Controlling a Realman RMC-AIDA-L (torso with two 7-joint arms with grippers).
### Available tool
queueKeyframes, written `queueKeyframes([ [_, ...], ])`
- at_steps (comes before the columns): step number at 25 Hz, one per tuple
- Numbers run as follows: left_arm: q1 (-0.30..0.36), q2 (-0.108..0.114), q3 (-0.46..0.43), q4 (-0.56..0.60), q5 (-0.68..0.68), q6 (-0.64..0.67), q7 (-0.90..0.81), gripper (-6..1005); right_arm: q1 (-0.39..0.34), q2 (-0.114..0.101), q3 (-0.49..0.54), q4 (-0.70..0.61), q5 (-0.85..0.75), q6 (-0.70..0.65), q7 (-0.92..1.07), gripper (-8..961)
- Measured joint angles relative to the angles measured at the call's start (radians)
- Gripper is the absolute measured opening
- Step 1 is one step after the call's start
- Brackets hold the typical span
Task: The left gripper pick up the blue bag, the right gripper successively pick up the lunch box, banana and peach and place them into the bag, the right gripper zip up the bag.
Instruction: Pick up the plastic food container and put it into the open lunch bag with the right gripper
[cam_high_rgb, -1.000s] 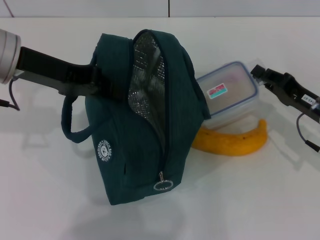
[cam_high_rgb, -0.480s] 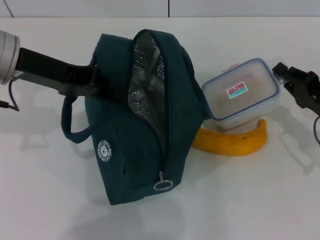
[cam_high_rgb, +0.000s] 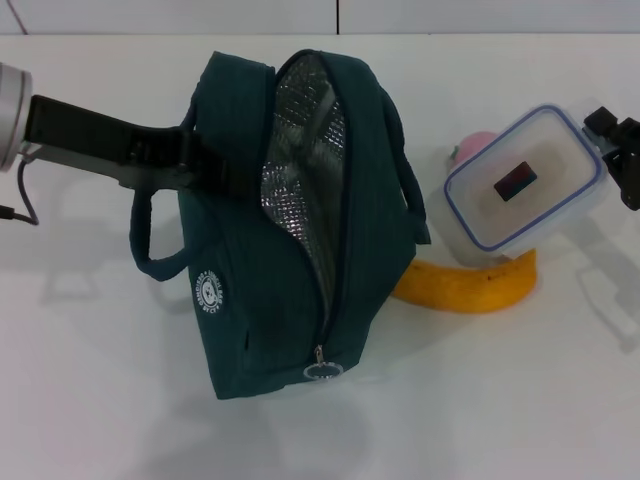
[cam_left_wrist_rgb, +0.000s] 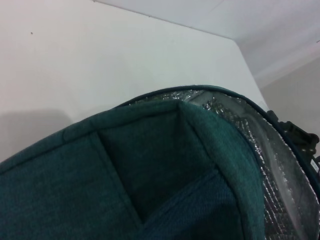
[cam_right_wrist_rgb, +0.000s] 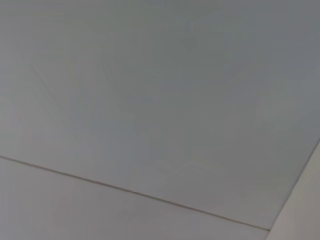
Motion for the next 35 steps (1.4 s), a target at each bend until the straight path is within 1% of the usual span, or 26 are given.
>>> queueKeyframes([
  [6,0.009,0.001,-0.003,0.000,-0.012,0.000,0.007,34,-0.012,0.001,0.000,0.002,0.015,-0.028,0.031,123],
  [11,0.012,0.000,-0.003,0.000,-0.012,0.000,0.019,34,-0.039,0.003,0.006,0.009,0.040,-0.045,0.066,129],
  [21,0.013,-0.001,-0.003,-0.006,-0.013,-0.001,0.041,34,-0.106,0.007,0.050,0.029,0.096,-0.103,0.161,141],
  [25,0.013,-0.001,-0.002,-0.006,-0.015,-0.002,0.047,34,-0.111,0.007,0.051,0.039,0.140,-0.144,0.198,146],
  [29,0.013,-0.006,-0.002,-0.006,-0.025,-0.002,0.070,34,-0.110,0.009,0.052,0.044,0.155,-0.162,0.259,150],
  [35,0.015,-0.011,-0.003,-0.007,-0.039,-0.003,0.078,34,-0.091,0.013,0.063,0.127,0.190,-0.203,0.297,157],
])
